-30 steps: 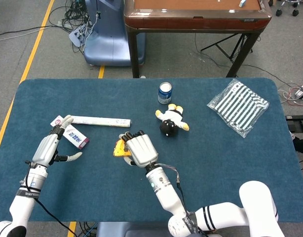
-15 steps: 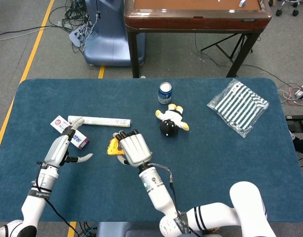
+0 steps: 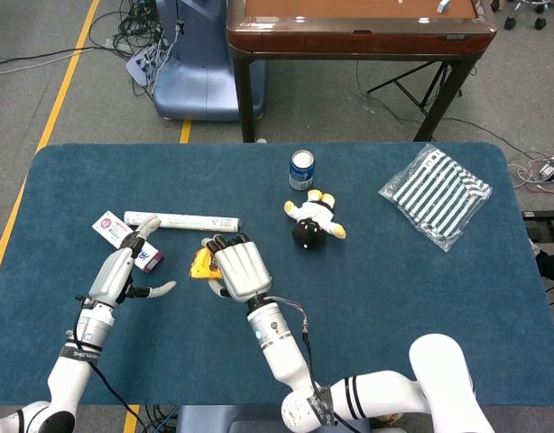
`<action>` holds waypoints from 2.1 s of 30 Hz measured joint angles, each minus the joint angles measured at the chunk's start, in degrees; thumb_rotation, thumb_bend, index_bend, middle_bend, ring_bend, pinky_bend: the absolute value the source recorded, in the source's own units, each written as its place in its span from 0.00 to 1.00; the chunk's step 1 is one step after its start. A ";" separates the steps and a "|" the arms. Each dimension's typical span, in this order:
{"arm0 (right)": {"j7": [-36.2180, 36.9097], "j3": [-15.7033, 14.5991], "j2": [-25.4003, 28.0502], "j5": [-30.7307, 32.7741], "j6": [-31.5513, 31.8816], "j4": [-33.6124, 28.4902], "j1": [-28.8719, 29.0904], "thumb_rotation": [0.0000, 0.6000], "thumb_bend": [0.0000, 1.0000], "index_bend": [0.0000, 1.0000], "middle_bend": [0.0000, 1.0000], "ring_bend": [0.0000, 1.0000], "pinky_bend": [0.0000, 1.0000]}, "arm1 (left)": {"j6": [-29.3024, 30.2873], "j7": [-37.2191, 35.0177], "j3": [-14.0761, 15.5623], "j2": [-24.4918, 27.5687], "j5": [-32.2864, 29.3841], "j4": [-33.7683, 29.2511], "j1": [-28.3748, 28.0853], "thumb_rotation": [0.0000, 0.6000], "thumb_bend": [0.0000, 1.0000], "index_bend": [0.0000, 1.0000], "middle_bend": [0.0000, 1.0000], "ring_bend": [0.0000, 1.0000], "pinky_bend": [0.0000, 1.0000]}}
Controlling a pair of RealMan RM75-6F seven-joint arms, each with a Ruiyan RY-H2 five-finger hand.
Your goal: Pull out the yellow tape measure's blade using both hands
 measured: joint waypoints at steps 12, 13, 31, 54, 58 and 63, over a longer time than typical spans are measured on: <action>0.33 0.98 -1.84 0.44 -1.01 2.41 1.42 1.00 0.52 0.47 0.50 0.43 0.29 | -0.19 0.57 -0.27 -0.95 -1.44 0.75 -0.59 1.00 0.13 0.00 0.00 0.00 0.00; 0.36 1.02 -1.92 0.56 -1.12 2.51 1.47 1.00 0.52 0.47 0.50 0.43 0.29 | -0.19 0.57 -0.32 -0.99 -1.59 0.79 -0.61 1.00 0.13 0.00 0.00 0.00 0.00; 0.89 2.84 -3.55 0.83 -1.74 5.88 3.22 1.00 0.52 0.47 0.50 0.43 0.29 | -0.33 1.16 -0.56 -1.22 -2.28 -0.09 -1.13 1.00 0.13 0.00 0.00 0.00 0.00; 2.81 4.08 -5.84 1.14 -3.93 9.66 5.03 1.00 0.52 0.47 0.50 0.43 0.29 | -0.61 1.71 -0.87 -1.75 -3.88 0.23 -1.72 1.00 0.13 0.00 0.00 0.00 0.00; 2.69 3.96 -5.54 1.28 -3.86 8.92 4.82 1.00 0.52 0.47 0.50 0.43 0.29 | -0.39 2.00 -0.96 -1.84 -4.14 0.47 -1.72 1.00 0.13 0.00 0.00 0.00 0.00; 2.87 3.97 -4.96 1.16 -3.67 7.84 4.53 1.00 0.52 0.48 0.50 0.43 0.29 | -0.24 2.73 -0.91 -1.65 -4.53 0.35 -1.71 1.00 0.13 0.00 0.00 0.00 0.00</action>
